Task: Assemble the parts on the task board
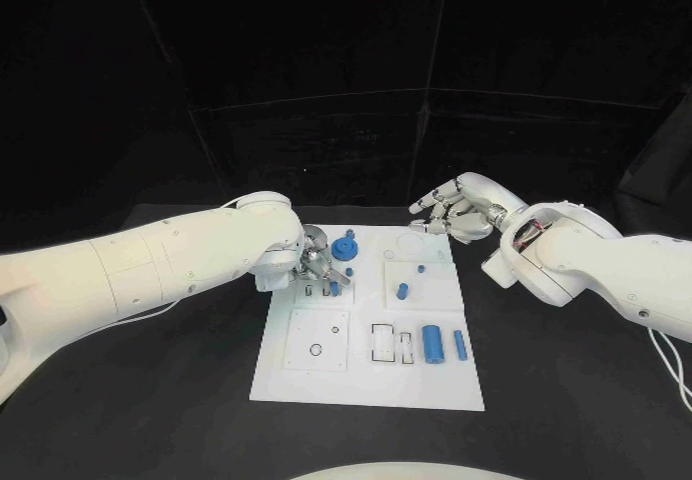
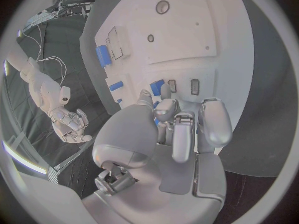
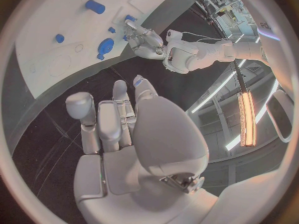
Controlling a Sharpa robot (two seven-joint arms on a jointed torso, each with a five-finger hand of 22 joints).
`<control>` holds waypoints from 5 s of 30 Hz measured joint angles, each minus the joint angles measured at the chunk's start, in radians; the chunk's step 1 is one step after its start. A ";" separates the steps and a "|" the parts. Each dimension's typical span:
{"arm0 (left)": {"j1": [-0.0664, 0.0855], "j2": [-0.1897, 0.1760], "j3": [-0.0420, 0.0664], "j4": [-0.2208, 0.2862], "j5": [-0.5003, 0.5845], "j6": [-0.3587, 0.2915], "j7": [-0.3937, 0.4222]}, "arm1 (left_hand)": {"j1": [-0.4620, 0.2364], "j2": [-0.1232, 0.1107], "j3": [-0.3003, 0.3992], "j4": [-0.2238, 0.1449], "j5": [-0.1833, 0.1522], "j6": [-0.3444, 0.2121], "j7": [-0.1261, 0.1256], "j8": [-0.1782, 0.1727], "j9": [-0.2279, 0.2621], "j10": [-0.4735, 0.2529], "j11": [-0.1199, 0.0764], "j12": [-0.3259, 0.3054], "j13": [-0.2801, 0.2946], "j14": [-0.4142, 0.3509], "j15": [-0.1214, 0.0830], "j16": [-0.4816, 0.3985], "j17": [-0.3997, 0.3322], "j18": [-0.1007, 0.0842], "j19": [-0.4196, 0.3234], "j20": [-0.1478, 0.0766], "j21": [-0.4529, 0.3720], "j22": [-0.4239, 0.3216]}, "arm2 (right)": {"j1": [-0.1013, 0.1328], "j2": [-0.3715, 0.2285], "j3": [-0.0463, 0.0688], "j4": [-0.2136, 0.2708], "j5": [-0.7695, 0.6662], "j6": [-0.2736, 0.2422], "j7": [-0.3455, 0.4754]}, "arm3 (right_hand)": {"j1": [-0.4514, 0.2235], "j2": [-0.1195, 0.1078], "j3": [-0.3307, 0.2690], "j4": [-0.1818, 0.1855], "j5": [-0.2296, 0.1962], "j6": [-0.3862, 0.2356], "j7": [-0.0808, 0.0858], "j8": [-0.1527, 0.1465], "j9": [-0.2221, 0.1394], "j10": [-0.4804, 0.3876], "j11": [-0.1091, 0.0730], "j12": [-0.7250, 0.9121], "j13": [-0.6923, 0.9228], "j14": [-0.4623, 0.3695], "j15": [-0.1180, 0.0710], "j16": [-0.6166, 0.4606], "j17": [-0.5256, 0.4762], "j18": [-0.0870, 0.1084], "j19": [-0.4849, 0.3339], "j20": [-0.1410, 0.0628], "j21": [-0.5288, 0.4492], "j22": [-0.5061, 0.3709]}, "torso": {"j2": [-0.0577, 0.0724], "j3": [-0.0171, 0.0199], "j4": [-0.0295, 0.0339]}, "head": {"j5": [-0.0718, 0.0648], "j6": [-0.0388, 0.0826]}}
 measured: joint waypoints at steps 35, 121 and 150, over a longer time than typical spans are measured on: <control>0.000 -0.026 0.000 0.029 -0.002 -0.024 0.028 | 0.150 -0.122 0.444 -0.015 0.078 -0.039 0.001 -0.010 0.017 -0.007 -0.008 -0.043 -0.021 0.000 -0.007 0.000 0.000 0.000 -0.004 -0.004 0.004 0.015 | 0.000 0.009 0.000 -0.008 0.000 0.004 0.000 | 0.000 0.000 0.000 0.000 0.004 0.000 0.000 0.000 0.000 0.000 0.000 0.000 -0.001 0.000 0.000 -0.005 -0.002 0.000 0.000 0.000 -0.004 -0.004 | 0.000 0.0004 0.0012 | 0.000 -0.005; -0.029 -0.095 -0.011 0.117 -0.087 -0.150 0.002 | -0.154 -0.232 0.852 -0.180 0.073 -0.026 -0.015 0.071 0.077 0.037 -0.018 -0.003 0.023 0.000 -0.007 0.000 0.000 -0.008 0.010 -0.003 0.021 0.060 | 0.000 0.018 0.000 -0.027 0.001 0.014 0.005 | 0.000 0.000 -0.011 0.011 0.007 0.004 -0.004 0.000 0.000 0.000 0.000 0.000 -0.008 0.000 0.000 -0.012 -0.006 0.008 -0.004 -0.004 -0.015 -0.017 | 0.001 0.0012 -0.0004 | 0.014 -0.017; -0.031 -0.073 -0.012 0.086 -0.088 -0.136 0.001 | -0.272 -0.235 0.669 -0.074 0.075 0.008 -0.021 0.068 0.060 0.049 -0.020 0.025 0.052 0.000 -0.007 0.000 0.000 -0.024 0.023 -0.009 0.031 0.088 | 0.000 0.017 0.000 -0.026 0.001 0.018 0.005 | 0.000 0.000 -0.019 0.019 0.015 0.004 -0.004 0.000 0.000 0.000 0.000 0.000 -0.011 0.000 0.000 -0.018 -0.012 0.008 -0.010 -0.002 -0.023 -0.030 | 0.002 0.0015 -0.0010 | 0.009 -0.022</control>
